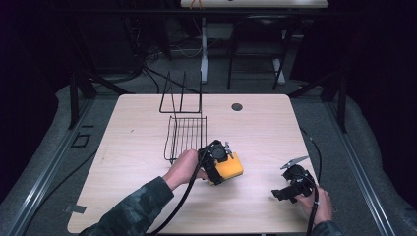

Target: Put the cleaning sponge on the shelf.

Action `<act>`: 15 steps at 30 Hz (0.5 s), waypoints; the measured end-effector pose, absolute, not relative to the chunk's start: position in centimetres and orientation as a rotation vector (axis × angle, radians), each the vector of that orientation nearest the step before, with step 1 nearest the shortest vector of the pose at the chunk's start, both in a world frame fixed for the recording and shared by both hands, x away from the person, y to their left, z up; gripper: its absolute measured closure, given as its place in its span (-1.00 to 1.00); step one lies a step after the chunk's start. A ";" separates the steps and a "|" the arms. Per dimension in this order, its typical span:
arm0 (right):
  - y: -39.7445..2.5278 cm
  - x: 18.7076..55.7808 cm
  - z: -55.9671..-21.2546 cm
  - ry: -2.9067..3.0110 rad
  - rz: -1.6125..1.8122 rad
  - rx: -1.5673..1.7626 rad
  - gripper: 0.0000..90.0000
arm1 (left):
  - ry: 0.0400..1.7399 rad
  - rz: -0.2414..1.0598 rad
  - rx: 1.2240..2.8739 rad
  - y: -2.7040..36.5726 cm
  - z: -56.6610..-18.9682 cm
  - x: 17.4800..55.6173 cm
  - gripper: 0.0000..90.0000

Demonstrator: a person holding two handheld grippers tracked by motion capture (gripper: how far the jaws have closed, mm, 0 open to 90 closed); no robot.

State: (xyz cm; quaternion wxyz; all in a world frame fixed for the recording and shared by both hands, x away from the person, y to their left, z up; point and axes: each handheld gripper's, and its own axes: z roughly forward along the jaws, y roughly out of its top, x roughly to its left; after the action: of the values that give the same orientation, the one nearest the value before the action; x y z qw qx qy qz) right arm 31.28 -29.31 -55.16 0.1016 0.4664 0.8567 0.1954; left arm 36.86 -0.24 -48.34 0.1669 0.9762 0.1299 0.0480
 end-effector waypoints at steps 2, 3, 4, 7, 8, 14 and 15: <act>-29.3 31.3 -55.2 2.528 0.579 1.378 -0.85 | 0.366 0.144 2.774 0.1 -48.1 36.8 -0.48; -29.3 31.3 -55.2 2.528 0.580 1.377 -0.85 | 0.370 0.149 2.772 0.3 -48.0 36.7 -0.48; -29.3 31.3 -55.2 2.528 0.582 1.380 -0.85 | 0.365 0.151 2.774 0.5 -47.8 36.7 -0.48; -29.3 31.3 -55.2 2.529 0.574 1.378 -0.85 | 0.365 0.164 2.765 1.1 -47.4 36.5 -0.48; -29.3 31.3 -55.2 2.529 0.576 1.379 -0.85 | 0.371 0.168 2.763 1.3 -47.3 36.4 -0.48; -29.3 31.3 -55.2 2.528 0.570 1.376 -0.85 | 0.383 0.179 2.750 2.3 -46.7 36.2 -0.48; -29.3 31.3 -55.2 2.529 0.570 1.376 -0.85 | 0.378 0.184 2.756 2.5 -46.5 36.2 -0.48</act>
State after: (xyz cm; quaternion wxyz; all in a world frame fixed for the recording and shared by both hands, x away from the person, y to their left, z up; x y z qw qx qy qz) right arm 31.28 -29.30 -55.18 0.1033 0.4663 0.8571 0.1933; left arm 36.21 2.49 -46.54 0.1761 0.9731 0.1336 0.0649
